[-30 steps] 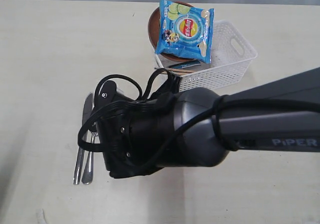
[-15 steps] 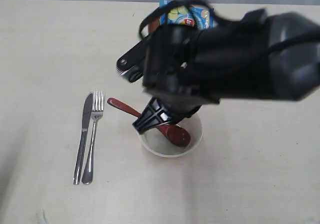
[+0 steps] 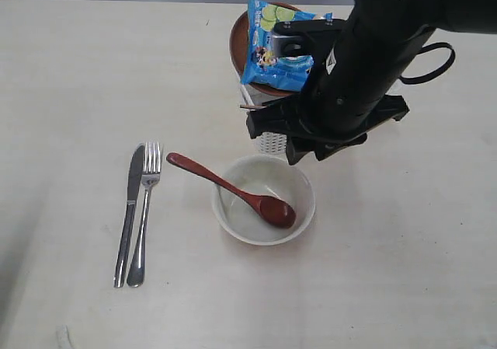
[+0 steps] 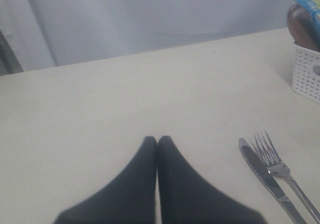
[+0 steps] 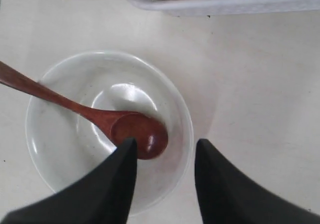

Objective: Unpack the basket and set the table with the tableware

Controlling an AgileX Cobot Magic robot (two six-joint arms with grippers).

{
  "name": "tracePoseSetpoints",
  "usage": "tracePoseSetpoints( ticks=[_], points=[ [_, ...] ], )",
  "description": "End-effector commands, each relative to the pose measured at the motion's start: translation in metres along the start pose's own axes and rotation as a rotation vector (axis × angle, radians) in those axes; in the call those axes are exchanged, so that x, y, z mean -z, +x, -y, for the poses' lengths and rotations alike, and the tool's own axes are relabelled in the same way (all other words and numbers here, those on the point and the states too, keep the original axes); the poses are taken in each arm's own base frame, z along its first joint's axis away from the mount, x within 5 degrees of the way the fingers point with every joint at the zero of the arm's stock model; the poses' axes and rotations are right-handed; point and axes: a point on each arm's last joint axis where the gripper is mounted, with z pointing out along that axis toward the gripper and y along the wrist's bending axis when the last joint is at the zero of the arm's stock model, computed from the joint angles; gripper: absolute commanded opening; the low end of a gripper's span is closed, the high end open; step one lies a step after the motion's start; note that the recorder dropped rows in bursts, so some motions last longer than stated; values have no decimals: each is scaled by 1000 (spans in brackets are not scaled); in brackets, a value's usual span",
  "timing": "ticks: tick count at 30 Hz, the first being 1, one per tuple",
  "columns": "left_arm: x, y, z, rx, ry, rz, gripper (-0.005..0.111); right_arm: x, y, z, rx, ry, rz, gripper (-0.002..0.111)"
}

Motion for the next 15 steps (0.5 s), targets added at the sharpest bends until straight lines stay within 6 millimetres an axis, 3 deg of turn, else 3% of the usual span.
tracePoseSetpoints(
  ticks=[1,15],
  points=[
    [0,1,0,9,0,2,0,-1,-2,5,-2,-18,-8,40],
    [0,1,0,9,0,2,0,-32,-4,7,56,5,-96,40]
  ],
)
